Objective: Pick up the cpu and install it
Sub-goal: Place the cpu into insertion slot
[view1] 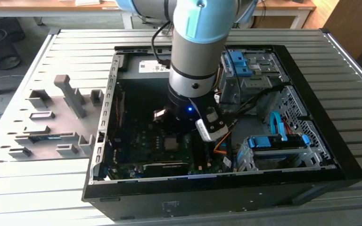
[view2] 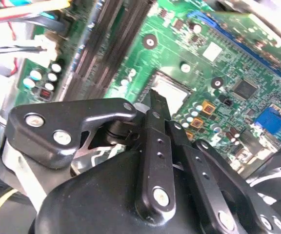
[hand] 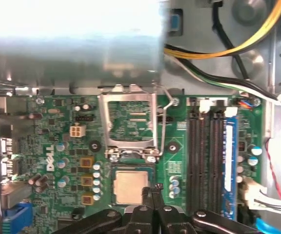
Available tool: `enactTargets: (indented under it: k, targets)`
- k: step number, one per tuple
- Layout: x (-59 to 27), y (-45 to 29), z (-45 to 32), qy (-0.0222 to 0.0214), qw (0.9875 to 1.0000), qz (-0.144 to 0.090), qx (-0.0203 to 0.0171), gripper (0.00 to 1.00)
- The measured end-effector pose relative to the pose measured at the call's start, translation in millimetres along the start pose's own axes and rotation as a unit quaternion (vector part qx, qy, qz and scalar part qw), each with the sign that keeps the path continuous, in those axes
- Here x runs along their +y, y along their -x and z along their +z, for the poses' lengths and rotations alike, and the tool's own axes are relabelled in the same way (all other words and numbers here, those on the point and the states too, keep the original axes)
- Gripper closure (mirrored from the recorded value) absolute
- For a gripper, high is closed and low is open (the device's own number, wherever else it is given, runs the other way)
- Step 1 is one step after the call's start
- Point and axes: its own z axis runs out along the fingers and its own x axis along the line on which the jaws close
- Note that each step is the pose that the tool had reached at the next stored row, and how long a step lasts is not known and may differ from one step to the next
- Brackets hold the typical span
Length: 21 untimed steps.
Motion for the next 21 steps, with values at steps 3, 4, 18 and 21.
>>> enactTargets:
  k: [3,4,18,21]
  targets:
    - [0.1,8.8,-1.0,-0.0001,1.0000,0.000,0.0070,0.90]
    - [0.1,10.6,-1.5,-0.0001,1.0000,0.000,0.0080,0.90]
    - [0.4,11.0,-0.4,0.0008,0.9987,0.002,-0.0509,0.90]
    - [0.4,11.1,-0.5,0.0007,0.9986,0.002,-0.0525,0.90]
